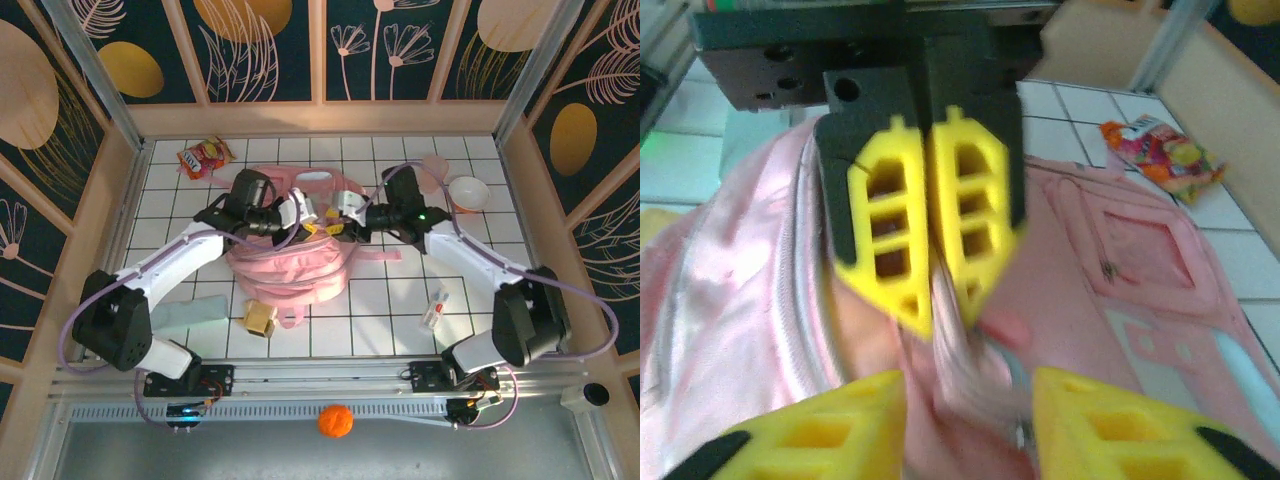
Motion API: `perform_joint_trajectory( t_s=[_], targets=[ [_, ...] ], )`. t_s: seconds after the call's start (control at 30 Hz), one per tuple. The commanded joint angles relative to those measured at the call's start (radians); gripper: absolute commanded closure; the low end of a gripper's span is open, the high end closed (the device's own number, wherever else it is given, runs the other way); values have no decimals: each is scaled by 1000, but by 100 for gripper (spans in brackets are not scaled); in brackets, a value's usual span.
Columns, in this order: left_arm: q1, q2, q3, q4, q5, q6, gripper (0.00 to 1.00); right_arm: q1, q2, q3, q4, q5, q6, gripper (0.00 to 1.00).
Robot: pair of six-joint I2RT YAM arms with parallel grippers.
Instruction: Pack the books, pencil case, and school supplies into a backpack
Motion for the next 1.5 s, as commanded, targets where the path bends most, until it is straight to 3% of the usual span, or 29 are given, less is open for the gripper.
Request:
perform_joint_trajectory(
  t_s=[0.0,0.17,0.3,0.4,0.73,1.0,1.2,1.47],
  targets=[
    [41,-98,-58,123,2,14,100,-74,-78,-72,56,-17,143,57],
    [48,-151,-88,159,17,10,100,-186,-108,-158,-4,34,147,54],
    [48,-167,-96,171,35,17,100,-192,-41,-133,-102,85,68,53],
    [48,-173,-102,180,41,20,100,-190,15,-107,-95,48,48,53],
    [48,-166,-94,185,66,10,100,-87,228,72,-93,-74,17,53],
    [48,-162,-92,196,59,5,100,-46,296,133,-242,-132,-53,55],
    [47,-154,-92,228,58,-29,100,-50,296,140,-273,-139,-12,67],
    [47,-145,-86,233,-80,-117,100,-72,254,166,-240,-176,169,100]
  ],
)
